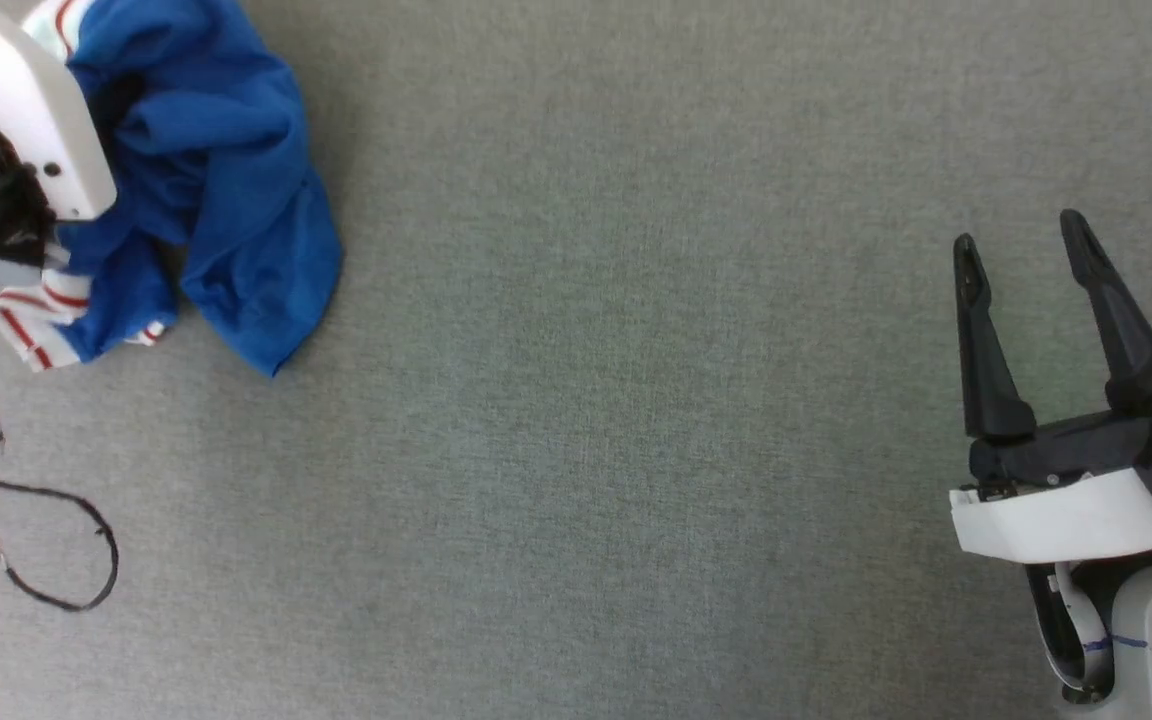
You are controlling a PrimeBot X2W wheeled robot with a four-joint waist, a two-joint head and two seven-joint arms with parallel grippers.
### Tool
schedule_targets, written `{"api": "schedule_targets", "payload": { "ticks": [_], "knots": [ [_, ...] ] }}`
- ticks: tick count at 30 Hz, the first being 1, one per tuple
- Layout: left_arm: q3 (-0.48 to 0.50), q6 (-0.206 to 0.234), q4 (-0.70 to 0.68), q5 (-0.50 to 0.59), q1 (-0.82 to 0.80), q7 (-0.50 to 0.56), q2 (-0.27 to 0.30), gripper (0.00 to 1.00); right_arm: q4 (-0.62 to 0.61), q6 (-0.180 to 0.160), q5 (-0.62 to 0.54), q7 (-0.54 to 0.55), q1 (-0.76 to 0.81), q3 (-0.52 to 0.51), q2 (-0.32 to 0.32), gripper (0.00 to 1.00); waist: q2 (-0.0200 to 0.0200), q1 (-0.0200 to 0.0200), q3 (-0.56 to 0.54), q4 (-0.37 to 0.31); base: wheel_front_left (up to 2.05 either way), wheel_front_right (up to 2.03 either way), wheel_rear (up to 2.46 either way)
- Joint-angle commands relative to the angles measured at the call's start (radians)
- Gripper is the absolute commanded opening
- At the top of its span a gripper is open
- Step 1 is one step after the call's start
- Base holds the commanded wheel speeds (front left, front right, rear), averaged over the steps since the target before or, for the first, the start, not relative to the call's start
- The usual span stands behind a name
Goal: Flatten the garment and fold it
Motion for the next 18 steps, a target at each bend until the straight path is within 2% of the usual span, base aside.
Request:
{"api": "schedule_targets", "payload": {
  "ticks": [1, 9, 18],
  "knots": [
    [0.0, -0.01, -0.025, 0.006, -0.025, -0.021, 0.003, 0.0, 0.017, -0.001, 0.015, -0.017, 0.001, -0.007, 0.001, 1.0, 0.0, 0.0, -0.076, -0.008, 0.0, 0.0, 0.0],
    [-0.05, -0.027, -0.097, 0.052, -0.083, -0.085, -0.016, 0.0, 0.069, -0.001, 0.055, -0.057, 0.04, -0.058, 0.001, 1.0, 0.0, 0.0, -0.208, -0.033, 0.0, 0.0, 0.0],
    [-0.147, -0.006, -0.171, 0.079, -0.128, -0.052, -0.127, 0.0, 0.104, -0.001, 0.081, -0.076, 0.112, -0.134, 0.001, 1.0, 0.0, 0.0, -0.34, -0.09, 0.0, 0.0, 0.0]
  ]
}}
